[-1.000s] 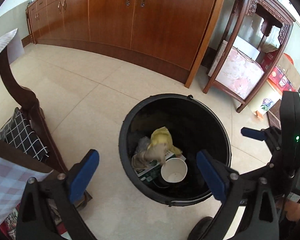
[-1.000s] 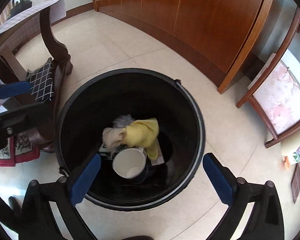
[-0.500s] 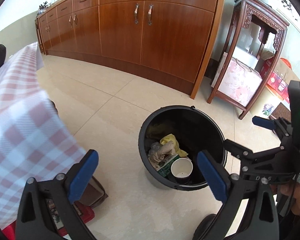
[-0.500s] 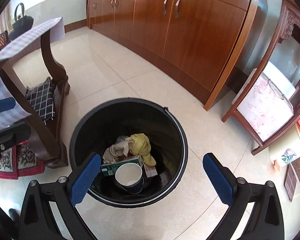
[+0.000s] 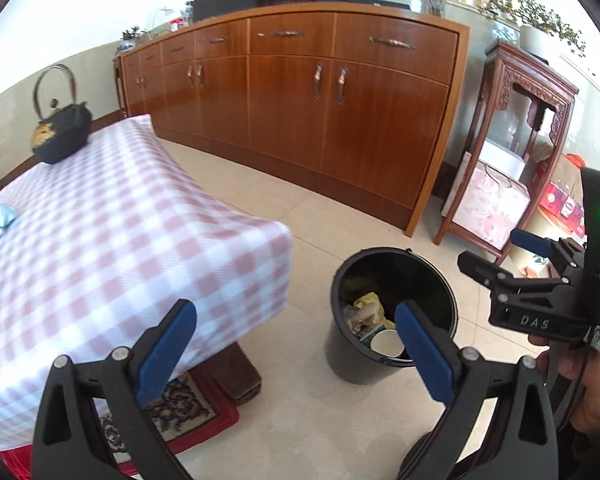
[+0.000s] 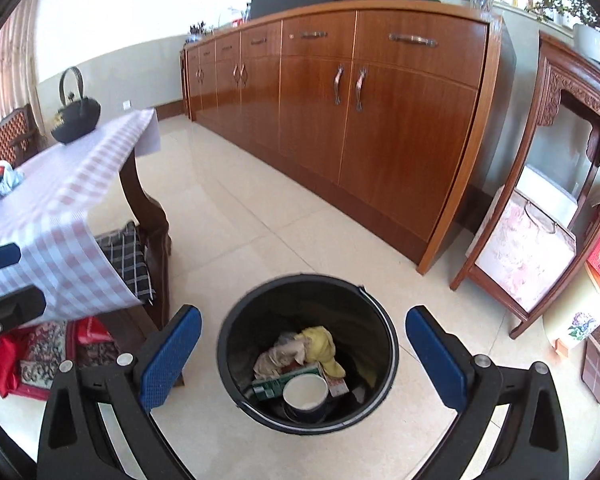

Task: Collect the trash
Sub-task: 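Move both tools back toward the table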

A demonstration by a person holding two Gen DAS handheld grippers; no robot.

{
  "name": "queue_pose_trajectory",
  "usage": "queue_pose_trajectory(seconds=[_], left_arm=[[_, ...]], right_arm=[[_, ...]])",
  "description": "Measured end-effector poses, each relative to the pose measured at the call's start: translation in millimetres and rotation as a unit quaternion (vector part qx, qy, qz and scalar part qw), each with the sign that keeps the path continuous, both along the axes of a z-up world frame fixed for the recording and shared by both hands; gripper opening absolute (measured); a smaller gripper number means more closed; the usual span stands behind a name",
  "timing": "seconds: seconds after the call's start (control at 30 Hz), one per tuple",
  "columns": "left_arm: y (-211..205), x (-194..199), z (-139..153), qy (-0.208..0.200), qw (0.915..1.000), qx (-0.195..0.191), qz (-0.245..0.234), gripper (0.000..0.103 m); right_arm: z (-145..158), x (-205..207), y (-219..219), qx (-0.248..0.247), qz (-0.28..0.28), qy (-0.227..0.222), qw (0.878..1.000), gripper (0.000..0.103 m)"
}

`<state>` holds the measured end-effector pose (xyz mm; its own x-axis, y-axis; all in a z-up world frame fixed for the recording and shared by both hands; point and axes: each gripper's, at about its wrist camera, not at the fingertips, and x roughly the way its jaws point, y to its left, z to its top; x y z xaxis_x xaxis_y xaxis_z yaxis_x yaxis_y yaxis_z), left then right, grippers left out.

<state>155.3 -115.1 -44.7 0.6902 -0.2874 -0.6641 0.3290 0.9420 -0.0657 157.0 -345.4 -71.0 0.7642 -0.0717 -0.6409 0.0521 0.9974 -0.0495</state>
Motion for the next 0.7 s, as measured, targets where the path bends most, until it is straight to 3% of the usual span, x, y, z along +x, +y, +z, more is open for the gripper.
queue_pose_trajectory(seconds=[0.23,0.7], left_arm=[[46,-11,16,-0.026,0.9976,-0.008,0.064,0.100],[149,-30,38,-0.066,0.9825,-0.025,0.173,0.100]], right_arm=[[24,-8,47,0.014,0.047,-0.051,0.998,0.103],[46,5,153,0.055,0.167,-0.066,0.982,0.103]])
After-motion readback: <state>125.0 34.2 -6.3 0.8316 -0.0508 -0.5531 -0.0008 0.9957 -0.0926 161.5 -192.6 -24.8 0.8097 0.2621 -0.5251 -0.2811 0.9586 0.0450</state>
